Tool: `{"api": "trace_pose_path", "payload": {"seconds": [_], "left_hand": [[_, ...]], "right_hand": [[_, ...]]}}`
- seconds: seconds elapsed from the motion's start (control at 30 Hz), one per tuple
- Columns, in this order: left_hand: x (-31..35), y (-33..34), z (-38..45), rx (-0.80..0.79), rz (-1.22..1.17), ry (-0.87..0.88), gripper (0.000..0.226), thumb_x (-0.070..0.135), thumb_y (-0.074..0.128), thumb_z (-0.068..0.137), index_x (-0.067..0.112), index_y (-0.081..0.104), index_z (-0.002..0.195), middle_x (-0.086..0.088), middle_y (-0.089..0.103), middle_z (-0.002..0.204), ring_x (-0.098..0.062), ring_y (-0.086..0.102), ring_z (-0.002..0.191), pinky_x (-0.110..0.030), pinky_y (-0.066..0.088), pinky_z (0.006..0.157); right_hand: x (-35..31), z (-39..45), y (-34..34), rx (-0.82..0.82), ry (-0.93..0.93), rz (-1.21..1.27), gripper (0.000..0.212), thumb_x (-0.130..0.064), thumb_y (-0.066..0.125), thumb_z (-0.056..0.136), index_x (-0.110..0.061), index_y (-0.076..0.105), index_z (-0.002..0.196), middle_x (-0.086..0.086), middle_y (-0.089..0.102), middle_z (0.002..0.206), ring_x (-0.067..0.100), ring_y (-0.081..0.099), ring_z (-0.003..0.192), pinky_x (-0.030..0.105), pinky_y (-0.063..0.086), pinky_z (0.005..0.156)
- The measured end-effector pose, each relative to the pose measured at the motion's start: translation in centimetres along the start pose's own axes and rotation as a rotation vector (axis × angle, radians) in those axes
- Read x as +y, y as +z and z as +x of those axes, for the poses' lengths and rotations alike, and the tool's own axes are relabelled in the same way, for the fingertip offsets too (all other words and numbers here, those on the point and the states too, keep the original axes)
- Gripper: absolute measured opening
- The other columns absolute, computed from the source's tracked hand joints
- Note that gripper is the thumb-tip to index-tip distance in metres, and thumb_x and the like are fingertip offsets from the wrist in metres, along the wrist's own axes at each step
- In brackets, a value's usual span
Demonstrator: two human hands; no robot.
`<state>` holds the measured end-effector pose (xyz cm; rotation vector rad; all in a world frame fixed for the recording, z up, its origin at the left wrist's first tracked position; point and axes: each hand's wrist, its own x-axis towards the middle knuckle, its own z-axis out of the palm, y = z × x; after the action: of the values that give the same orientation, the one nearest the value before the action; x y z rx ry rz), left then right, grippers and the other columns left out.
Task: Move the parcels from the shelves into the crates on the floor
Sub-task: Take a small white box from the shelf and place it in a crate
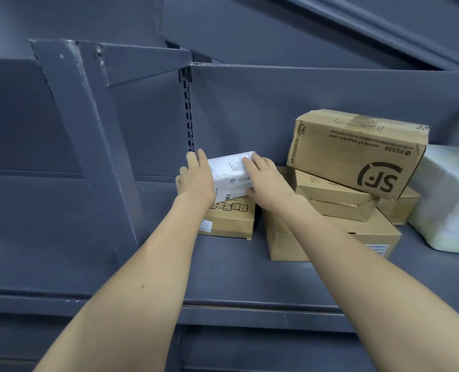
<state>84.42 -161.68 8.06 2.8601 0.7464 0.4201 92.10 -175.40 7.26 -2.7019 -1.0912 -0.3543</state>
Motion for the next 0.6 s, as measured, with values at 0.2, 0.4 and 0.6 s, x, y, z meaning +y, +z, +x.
{"api": "trace_pose_path", "payload": {"seconds": [0.2,0.4,0.6], "left_hand": [[0.6,-1.2,-1.1,-0.009,-0.076,-0.094,0.071,0.006,0.073,0.073,0.008,0.03,0.13,-0.011,0.016,0.14,-0.028,0.043,0.104,-0.029,0.036,0.076],[0.4,-2.3,-4.6,0.131,-0.283,-0.013,0.066,0.001,0.069,0.075,0.01,0.032,0.129,-0.008,0.033,0.13,-0.029,0.044,0.097,-0.032,0.035,0.068],[0.4,-3.4,-14.4,0.347,-0.418,0.177,0.061,-0.013,0.054,0.073,0.018,0.037,0.123,0.001,0.033,0.129,-0.02,0.033,0.084,-0.028,0.028,0.061]], "right_hand": [[-0.5,-2.1,-0.6,0.06,-0.044,0.063,0.056,-0.008,0.05,0.092,-0.008,0.029,0.143,0.013,0.023,0.149,0.03,0.023,0.134,0.033,0.028,0.108],[-1.1,-5.2,-3.4,0.214,-0.073,0.164,0.054,-0.006,0.055,0.088,-0.005,0.037,0.14,0.016,0.028,0.148,0.034,0.026,0.133,0.031,0.023,0.108],[-1.9,-12.7,-4.4,0.352,-0.042,0.246,0.071,-0.01,0.065,0.085,-0.013,0.029,0.147,0.016,0.016,0.155,0.03,0.019,0.14,0.034,0.022,0.111]]}}
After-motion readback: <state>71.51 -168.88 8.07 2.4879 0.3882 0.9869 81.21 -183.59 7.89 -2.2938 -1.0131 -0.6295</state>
